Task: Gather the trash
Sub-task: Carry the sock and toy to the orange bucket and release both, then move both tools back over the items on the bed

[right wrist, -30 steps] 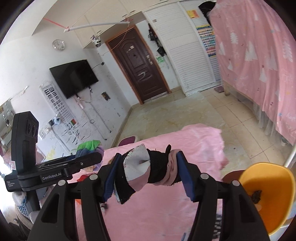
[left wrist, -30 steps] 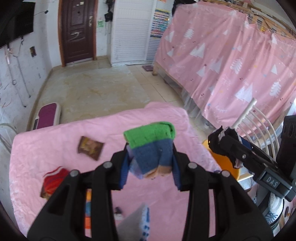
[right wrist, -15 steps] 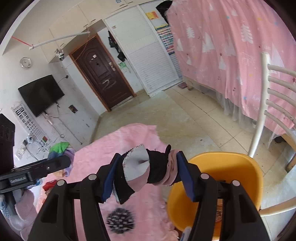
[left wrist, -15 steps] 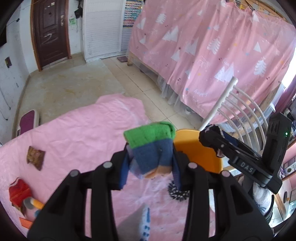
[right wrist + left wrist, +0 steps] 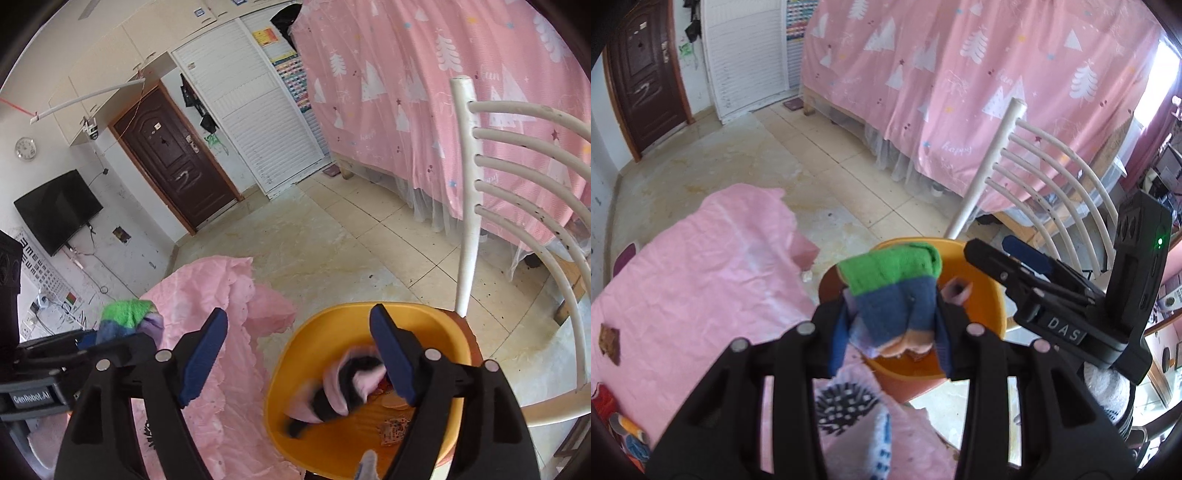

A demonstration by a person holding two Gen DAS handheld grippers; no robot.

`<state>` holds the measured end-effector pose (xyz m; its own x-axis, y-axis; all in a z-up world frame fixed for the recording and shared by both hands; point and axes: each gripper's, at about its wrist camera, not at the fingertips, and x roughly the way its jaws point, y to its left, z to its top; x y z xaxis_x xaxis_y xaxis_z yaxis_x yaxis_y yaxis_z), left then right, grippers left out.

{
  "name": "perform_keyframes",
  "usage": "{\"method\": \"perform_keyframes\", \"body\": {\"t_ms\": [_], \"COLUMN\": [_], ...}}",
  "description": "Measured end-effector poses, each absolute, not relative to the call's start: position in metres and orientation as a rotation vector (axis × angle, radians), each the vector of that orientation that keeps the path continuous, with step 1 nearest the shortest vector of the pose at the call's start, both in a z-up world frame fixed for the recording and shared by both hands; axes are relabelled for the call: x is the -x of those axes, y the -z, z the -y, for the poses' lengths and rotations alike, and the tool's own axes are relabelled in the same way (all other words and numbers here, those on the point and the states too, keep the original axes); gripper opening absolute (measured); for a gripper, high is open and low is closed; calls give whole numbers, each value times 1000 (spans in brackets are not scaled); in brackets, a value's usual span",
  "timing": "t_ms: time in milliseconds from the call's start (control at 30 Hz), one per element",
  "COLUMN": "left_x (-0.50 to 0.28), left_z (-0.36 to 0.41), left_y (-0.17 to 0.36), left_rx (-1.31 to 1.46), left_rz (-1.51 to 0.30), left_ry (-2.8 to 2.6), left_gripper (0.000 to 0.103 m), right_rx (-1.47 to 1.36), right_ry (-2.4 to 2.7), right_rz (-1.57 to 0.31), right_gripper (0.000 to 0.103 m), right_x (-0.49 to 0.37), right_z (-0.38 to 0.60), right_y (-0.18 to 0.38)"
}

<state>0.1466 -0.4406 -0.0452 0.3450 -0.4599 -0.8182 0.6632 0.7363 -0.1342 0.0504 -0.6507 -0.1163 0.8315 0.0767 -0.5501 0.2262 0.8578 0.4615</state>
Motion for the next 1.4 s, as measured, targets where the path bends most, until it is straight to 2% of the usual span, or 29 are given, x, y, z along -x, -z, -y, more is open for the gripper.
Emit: {"method": "perform_keyframes", "body": {"t_ms": [67, 133, 200, 600, 1100, 1400], "left_x": [-144, -142, -140, -141, -150, -152], "left_z": [451, 460, 465, 458, 367, 281], "left_y": [49, 52, 55, 56, 26, 15], "left_rx": [-238, -231, -226, -224, -105, -81], "left_rz": [-983, -997, -1011, -1012, -958, -897], "left_ry": [760, 783, 798, 776, 688, 568], "left_gripper": [38, 50, 53, 54, 54, 67], "right_rx": [-560, -578, -595, -590, -473, -381], "right_ry": [96, 107, 117, 105, 20, -85], "right_rz": [-576, -565, -556, -545, -563, -604], "right_gripper": [71, 72, 72, 74, 79, 81], "right_x": [-45, -42, -40, -36, -58, -84], "right_z": [660, 668, 675, 672, 602, 523], "right_y": [117, 117, 118, 110, 75, 58]}}
